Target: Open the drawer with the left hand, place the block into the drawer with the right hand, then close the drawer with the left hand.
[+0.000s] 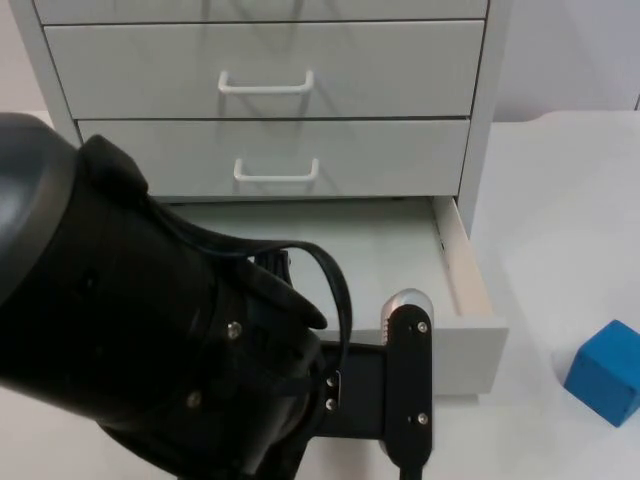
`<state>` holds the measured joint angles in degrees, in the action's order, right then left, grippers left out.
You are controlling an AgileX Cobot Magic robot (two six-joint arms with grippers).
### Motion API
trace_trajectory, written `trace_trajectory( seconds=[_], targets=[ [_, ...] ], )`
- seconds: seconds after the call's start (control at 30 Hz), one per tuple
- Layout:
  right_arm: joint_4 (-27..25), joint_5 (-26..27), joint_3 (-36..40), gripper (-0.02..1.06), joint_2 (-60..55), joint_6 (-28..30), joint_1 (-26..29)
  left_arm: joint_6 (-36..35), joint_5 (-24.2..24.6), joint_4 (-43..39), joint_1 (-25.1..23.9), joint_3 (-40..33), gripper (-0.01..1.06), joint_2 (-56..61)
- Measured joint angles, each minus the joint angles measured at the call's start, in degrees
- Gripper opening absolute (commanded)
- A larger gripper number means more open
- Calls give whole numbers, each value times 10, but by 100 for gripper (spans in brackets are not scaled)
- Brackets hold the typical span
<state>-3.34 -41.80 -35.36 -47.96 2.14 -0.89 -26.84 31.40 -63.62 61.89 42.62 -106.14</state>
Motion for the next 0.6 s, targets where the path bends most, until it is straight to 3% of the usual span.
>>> trace_trajectory(
  seconds=[0.6],
  targets=[
    [0, 0, 0, 105, 0, 0, 0, 1, -2, 0, 0, 0, 3, 0]
  ],
)
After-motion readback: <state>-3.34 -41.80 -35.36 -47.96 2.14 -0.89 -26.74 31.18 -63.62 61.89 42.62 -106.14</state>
